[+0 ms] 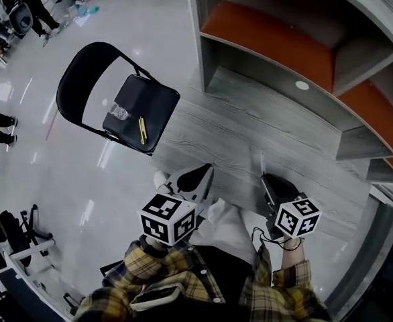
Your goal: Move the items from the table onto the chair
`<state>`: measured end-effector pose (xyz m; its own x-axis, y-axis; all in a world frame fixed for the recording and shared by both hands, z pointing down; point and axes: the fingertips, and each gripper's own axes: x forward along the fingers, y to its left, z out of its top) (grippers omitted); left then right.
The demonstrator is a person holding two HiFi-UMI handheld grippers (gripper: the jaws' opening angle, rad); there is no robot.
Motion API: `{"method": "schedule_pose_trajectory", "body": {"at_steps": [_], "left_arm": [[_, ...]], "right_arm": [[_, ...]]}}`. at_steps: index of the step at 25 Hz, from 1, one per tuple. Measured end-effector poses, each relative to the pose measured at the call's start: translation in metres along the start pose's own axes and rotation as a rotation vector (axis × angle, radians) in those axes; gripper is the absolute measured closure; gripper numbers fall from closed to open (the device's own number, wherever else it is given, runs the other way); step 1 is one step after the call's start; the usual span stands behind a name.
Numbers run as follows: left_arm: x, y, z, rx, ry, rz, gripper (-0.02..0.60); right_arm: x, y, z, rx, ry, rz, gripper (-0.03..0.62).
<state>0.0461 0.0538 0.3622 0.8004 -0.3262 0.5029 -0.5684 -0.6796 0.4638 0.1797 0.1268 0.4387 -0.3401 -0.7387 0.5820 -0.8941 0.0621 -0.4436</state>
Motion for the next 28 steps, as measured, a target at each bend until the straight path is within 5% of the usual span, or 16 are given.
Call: {"method": "schedule_pose_trajectory", "body": {"at_steps": [10,20,28], "left_arm": [[-0.082,0.189,0.028,-0.051,0.003,0.077,0.578],[-0.148,0.37,0.02,-0.085,0.003,0.201,0.578],[-0.149,0.473,-0.045,-0.177,0.064,0.268,0.578]], "right_arm": [[0.162,0.146,0.034,-0.039,0.062,0.077,0.54],[0.338,0.288,0.019,-0.006,0.12,0.193,0.54],[0.487,0.316,-0.031,-0.02,0.253,0.212,0.54]]}}
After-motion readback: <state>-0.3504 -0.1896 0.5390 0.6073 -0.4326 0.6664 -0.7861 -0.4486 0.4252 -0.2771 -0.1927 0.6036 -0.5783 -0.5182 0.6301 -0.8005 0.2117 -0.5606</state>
